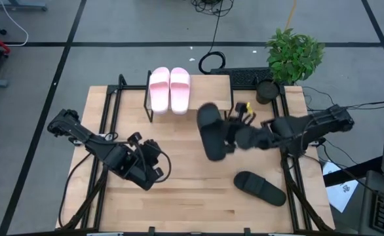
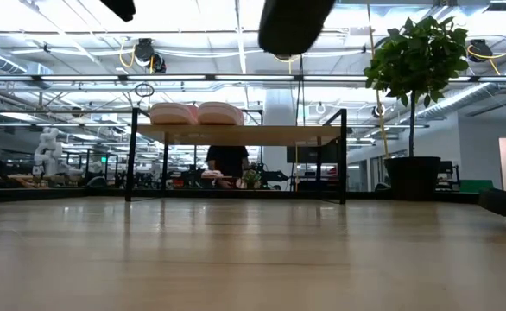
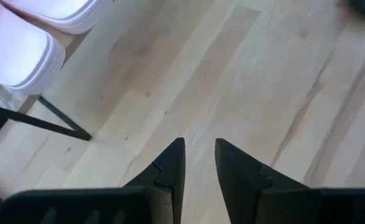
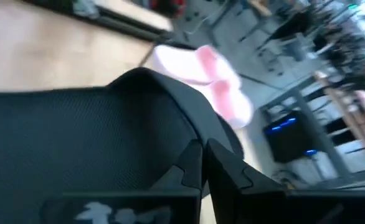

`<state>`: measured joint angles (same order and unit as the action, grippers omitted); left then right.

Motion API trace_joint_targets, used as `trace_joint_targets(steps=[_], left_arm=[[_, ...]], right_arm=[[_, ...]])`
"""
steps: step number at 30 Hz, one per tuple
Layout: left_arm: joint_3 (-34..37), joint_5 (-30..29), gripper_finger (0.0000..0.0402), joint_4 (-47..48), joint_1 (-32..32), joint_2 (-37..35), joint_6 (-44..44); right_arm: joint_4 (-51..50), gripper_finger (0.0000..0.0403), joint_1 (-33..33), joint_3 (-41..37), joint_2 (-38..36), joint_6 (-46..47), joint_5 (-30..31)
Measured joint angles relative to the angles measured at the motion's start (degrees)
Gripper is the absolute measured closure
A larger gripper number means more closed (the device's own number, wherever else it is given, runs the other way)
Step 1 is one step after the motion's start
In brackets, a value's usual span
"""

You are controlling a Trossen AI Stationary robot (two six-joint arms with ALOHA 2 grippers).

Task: Pick and place slides into the shelf
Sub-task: Put the top black slide on the shelf

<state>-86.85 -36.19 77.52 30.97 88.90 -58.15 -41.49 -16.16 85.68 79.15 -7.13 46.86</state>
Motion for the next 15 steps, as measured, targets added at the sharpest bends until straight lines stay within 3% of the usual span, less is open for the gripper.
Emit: trace_joint_targets(steps=[8, 15], left_arm=[[0.0, -3.73, 0.0314, 1.26, 0.18, 0.0, 1.1], [0.0, -4.49, 0.0314, 4.67, -0.91, 0.0, 1.6]], right_arm=[[11.77, 0.0402, 14.2, 0.03, 0.37, -13.73, -1.16], [15.69, 0.0402, 24.1, 0.03, 1.1, -15.51, -9.4]])
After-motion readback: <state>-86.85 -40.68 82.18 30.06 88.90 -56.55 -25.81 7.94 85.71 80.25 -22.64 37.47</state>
